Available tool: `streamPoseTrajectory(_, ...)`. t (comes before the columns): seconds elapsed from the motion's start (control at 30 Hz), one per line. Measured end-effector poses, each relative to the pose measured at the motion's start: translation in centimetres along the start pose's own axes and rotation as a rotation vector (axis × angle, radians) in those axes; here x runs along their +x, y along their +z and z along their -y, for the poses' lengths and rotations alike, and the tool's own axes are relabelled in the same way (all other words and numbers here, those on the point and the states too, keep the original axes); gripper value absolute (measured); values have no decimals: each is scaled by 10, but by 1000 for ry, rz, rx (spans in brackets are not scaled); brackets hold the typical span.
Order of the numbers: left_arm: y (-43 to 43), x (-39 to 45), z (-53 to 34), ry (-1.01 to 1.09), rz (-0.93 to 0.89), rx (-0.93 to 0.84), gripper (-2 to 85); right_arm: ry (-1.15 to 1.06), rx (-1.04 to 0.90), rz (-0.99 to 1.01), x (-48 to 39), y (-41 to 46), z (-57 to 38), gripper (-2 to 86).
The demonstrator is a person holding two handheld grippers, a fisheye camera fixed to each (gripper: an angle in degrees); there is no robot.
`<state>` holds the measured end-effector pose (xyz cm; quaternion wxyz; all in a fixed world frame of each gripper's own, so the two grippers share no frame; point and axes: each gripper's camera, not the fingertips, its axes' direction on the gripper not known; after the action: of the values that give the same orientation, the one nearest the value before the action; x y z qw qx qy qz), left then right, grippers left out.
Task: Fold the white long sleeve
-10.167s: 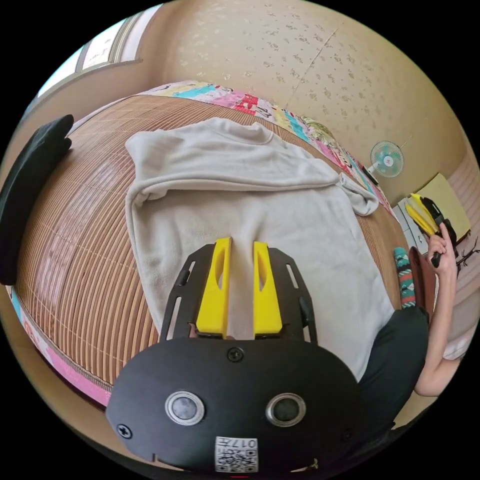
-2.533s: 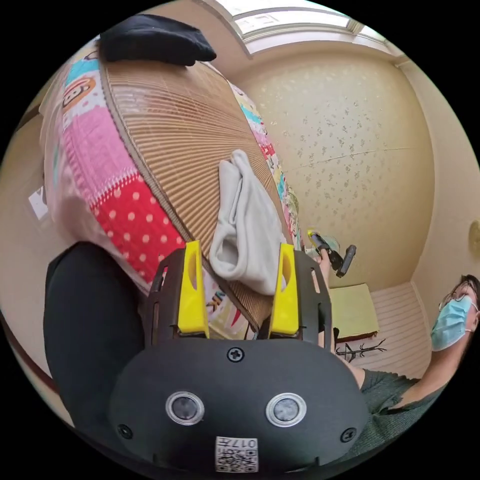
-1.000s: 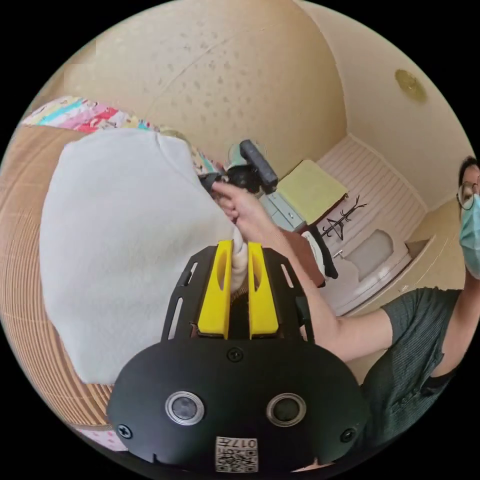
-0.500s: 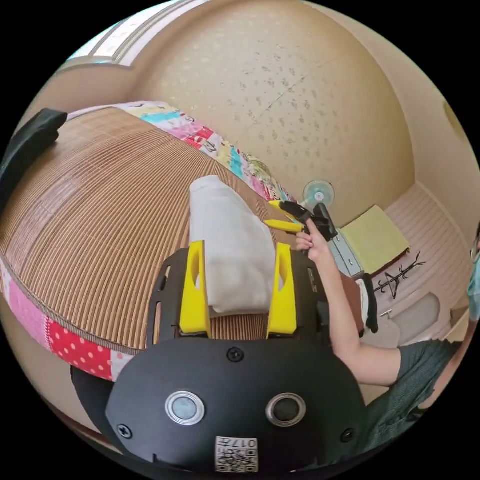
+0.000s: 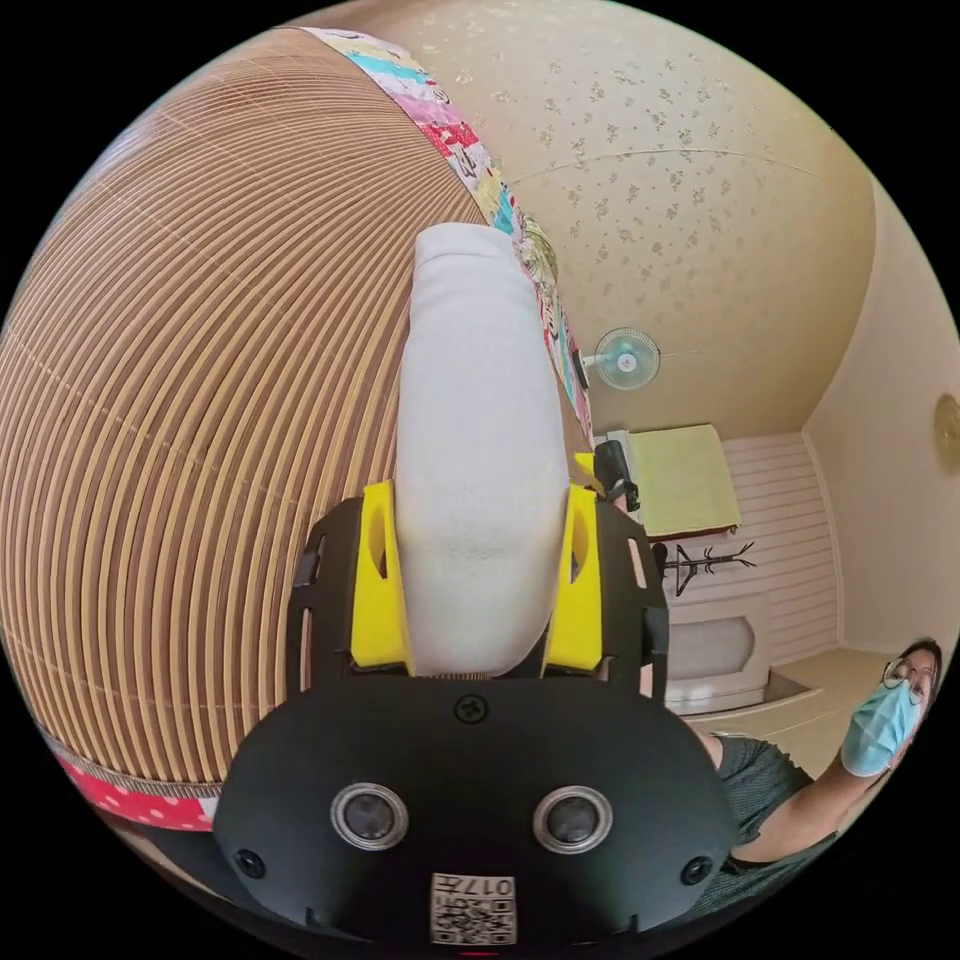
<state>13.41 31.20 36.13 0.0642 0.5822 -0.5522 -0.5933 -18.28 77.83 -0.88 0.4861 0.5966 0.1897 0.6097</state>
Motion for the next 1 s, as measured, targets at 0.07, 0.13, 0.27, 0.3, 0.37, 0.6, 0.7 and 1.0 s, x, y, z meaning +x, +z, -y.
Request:
streamPoseTrajectory(0.07,-1,3,4,9,3,-1,221,-10,-35,80,7,4,-13,228)
streamPoseTrajectory(0.13,-3,7,11,12,-5,-12,218,17,10,113,12,-6,-28,218)
streamPoseTrajectory(0.27,-5,11,21,0,-23,-24,216,27,-179,344,24,50,-35,180)
streamPoseTrajectory(0.3,-5,13,24,-2,-24,-31,214,45,-192,351,25,61,-35,175)
streamPoseTrajectory(0.37,-12,15,29,10,-50,-19,206,60,-216,283,0,74,-32,159)
streamPoseTrajectory(0.6,-163,41,53,176,-90,150,184,-271,-262,19,-214,171,-12,119)
streamPoseTrajectory(0.7,-294,48,66,226,-30,284,185,-415,-200,119,-316,244,-2,117)
streamPoseTrajectory(1.0,-620,-1,83,-143,550,614,199,-195,-83,269,-503,553,75,141)
